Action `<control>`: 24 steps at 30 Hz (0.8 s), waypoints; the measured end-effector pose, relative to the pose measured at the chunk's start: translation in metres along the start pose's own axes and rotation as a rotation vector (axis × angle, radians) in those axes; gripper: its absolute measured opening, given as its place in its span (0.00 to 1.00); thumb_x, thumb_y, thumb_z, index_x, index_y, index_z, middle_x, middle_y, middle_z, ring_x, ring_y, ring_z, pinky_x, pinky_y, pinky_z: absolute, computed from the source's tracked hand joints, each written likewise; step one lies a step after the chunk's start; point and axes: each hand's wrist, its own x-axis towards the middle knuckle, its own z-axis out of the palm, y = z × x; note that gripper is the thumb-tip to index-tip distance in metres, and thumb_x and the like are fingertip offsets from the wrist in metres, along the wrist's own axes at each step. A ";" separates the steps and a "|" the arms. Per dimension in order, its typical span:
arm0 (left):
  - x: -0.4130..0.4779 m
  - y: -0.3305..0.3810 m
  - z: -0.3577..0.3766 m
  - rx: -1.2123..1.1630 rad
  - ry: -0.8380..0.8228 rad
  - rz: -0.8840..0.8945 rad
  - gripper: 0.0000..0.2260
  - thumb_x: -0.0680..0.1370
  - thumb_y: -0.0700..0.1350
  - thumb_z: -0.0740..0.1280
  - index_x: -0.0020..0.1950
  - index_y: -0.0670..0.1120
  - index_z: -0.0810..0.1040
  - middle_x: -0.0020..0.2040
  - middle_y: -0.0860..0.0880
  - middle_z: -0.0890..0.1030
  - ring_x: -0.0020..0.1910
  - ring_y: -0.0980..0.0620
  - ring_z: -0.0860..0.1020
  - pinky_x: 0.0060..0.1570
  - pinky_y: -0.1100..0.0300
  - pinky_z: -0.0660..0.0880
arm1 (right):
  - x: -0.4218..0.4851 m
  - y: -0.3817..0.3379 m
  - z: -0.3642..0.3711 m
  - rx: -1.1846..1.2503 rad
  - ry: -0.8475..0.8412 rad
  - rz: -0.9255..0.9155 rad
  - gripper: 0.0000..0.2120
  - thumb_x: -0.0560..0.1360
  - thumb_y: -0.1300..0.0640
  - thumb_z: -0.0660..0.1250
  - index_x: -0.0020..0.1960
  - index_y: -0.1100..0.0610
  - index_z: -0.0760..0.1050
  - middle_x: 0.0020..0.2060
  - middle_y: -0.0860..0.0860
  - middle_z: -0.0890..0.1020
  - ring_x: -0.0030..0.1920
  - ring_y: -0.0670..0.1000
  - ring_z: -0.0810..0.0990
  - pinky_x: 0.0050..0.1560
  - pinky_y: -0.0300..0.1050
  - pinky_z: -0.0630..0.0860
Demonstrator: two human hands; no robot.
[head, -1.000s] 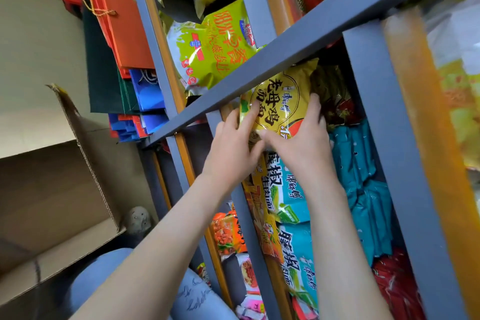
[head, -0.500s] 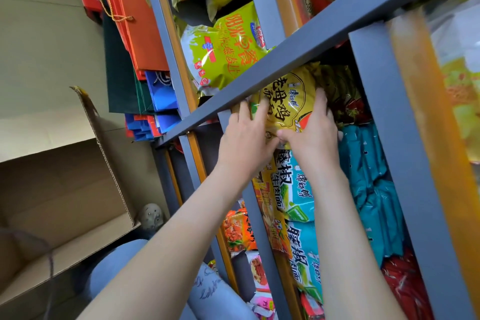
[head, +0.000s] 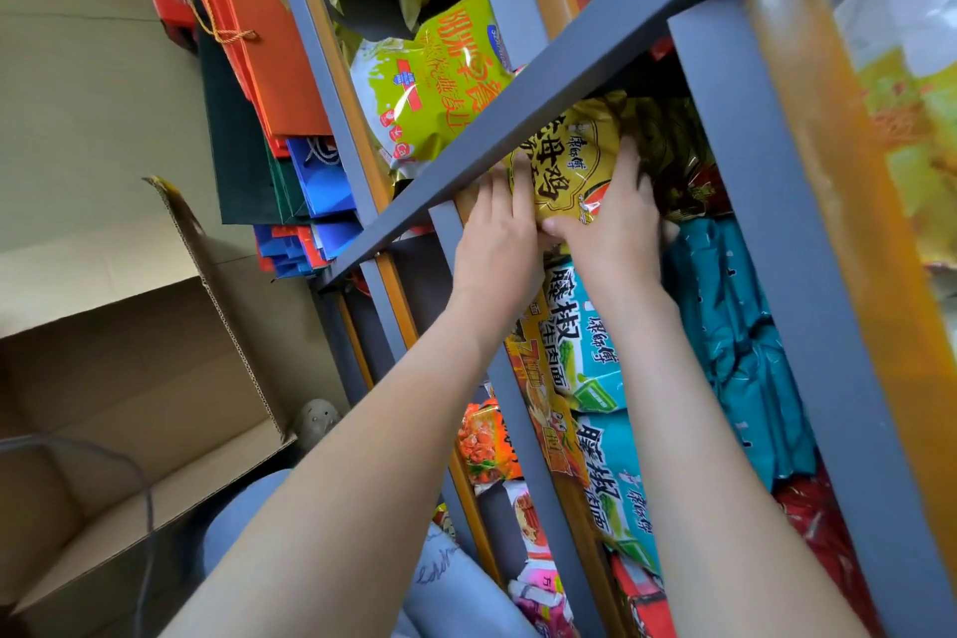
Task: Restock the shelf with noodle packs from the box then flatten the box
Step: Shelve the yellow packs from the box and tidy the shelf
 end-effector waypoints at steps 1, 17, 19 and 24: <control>-0.002 -0.001 0.002 0.032 0.012 0.017 0.29 0.77 0.43 0.61 0.75 0.35 0.56 0.70 0.34 0.67 0.71 0.38 0.63 0.71 0.49 0.59 | 0.000 0.001 -0.002 -0.007 -0.014 -0.007 0.47 0.69 0.54 0.75 0.77 0.52 0.48 0.71 0.57 0.65 0.69 0.58 0.67 0.66 0.56 0.60; -0.025 0.019 -0.005 0.189 -0.130 0.063 0.34 0.77 0.53 0.57 0.77 0.37 0.50 0.74 0.39 0.62 0.75 0.43 0.58 0.74 0.44 0.40 | -0.006 0.020 -0.010 -0.137 -0.127 -0.023 0.48 0.70 0.55 0.73 0.77 0.52 0.43 0.73 0.57 0.59 0.71 0.60 0.64 0.69 0.61 0.58; -0.020 0.017 -0.010 0.224 -0.173 0.071 0.34 0.78 0.53 0.57 0.77 0.37 0.48 0.75 0.38 0.62 0.75 0.44 0.58 0.74 0.44 0.40 | -0.005 0.019 -0.009 -0.147 -0.117 -0.025 0.48 0.70 0.55 0.73 0.77 0.52 0.44 0.73 0.57 0.60 0.70 0.60 0.64 0.68 0.59 0.58; 0.008 -0.010 -0.034 0.275 -0.279 0.220 0.32 0.76 0.48 0.60 0.77 0.41 0.51 0.71 0.43 0.70 0.70 0.45 0.66 0.72 0.47 0.49 | 0.001 0.011 -0.007 -0.162 -0.092 -0.026 0.48 0.69 0.54 0.74 0.77 0.53 0.46 0.72 0.56 0.61 0.70 0.59 0.65 0.68 0.57 0.58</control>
